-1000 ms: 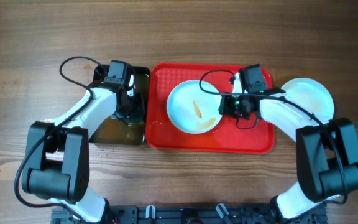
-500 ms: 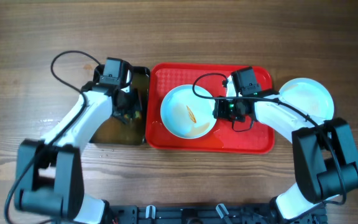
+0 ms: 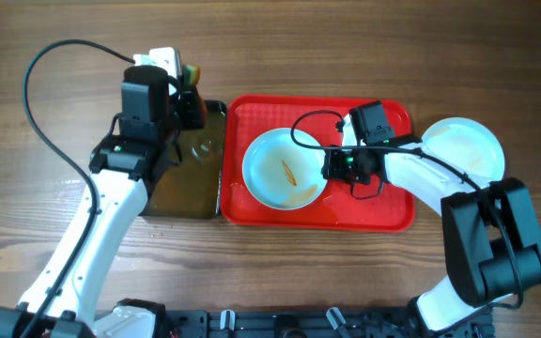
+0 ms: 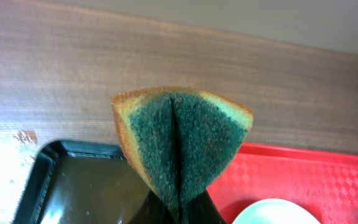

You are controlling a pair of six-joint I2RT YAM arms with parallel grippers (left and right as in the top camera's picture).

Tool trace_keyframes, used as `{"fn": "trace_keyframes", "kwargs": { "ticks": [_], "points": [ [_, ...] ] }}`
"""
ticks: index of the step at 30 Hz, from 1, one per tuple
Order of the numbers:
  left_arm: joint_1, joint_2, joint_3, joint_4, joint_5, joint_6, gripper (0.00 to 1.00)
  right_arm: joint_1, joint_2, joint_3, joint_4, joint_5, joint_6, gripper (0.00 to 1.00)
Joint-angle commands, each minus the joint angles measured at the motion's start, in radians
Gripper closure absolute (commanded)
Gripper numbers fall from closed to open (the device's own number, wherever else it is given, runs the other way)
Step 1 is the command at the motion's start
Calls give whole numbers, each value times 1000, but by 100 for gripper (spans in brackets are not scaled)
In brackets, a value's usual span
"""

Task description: Clean dirty plates on tray and stack at the side

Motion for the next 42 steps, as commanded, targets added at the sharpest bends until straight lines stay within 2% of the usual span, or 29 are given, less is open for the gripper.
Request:
{"fn": "trace_keyframes", "kwargs": {
  "ticks": [1, 7, 12, 28, 33, 38, 42],
  "points": [
    [3, -61, 20, 63, -21, 77, 96, 5, 40, -34, -20, 33, -8, 96],
    [3, -108, 20, 151, -21, 149, 96, 5, 40, -34, -20, 37, -8, 96],
    [3, -129, 20, 194, -21, 148, 96, 5, 40, -34, -20, 37, -8, 96],
    [3, -130, 19, 186, -21, 148, 96, 5, 40, -34, -20, 52, -8, 96],
    [3, -83, 19, 124, -21, 148, 96, 5, 40, -34, -20, 51, -8, 96],
    [3, 28, 19, -30, -21, 140, 96, 5, 40, -34, -20, 52, -8, 96],
    [3, 141, 19, -219, 6, 1, 96, 5, 40, -34, -21, 51, -8, 96]
  ]
}}
